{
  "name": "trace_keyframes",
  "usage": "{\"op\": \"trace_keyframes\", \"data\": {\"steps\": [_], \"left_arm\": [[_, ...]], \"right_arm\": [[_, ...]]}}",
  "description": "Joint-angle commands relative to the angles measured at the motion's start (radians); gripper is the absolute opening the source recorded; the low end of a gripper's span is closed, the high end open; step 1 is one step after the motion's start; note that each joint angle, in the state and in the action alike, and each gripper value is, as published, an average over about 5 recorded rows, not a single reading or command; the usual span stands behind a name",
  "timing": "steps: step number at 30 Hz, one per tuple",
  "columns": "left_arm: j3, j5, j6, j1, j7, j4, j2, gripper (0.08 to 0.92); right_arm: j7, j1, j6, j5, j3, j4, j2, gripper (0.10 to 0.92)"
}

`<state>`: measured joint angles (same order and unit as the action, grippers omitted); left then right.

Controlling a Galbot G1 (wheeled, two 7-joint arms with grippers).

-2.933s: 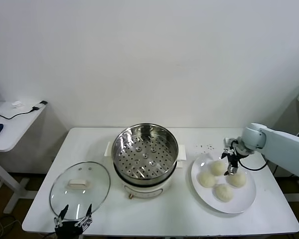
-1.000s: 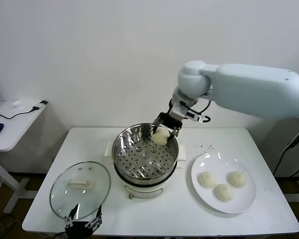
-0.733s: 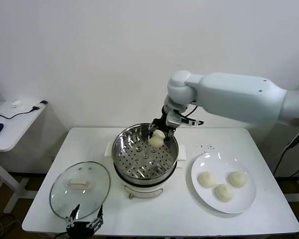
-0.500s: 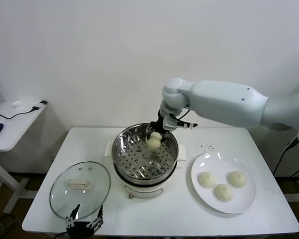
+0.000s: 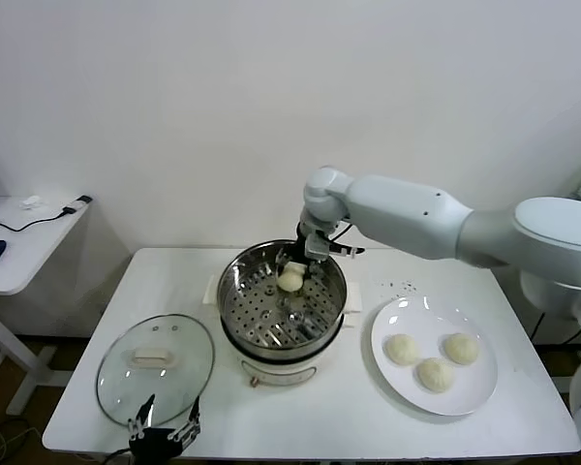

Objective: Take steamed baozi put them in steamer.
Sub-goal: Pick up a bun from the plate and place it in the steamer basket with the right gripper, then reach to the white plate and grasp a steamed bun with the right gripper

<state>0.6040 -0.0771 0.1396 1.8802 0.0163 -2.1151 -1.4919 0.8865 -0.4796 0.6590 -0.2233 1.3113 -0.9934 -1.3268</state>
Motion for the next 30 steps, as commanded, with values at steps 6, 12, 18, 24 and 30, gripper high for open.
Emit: {"op": "trace_keyframes", "data": {"steps": [6,12,18,24,30], "left_arm": [[0.006,-0.001,-0.004,0.003,0.000,-0.005,0.001,0.823],[0.007,0.000,-0.007,0.004,0.000,-0.008,-0.001,0.823],[0.007,-0.001,-0.010,0.004,0.000,-0.016,0.002,0.823],[0.017,-0.003,-0.015,-0.003,-0.001,-0.011,0.002,0.823],[0.025,-0.007,-0.017,-0.010,-0.003,-0.004,-0.001,0.823]], "right_arm": [[0.051,-0.074,0.048,0.172,0.007,0.011,0.022,0.816],[0.157,-0.340,-0.017,0.587,0.137,-0.125,0.177,0.823],[0.166,-0.570,-0.255,0.935,0.451,-0.234,0.375,0.823],[0.039,-0.696,-0.646,0.882,0.755,-0.542,0.598,0.823],[-0.109,-0.682,-0.903,0.973,0.903,-0.746,0.718,0.823]]}}
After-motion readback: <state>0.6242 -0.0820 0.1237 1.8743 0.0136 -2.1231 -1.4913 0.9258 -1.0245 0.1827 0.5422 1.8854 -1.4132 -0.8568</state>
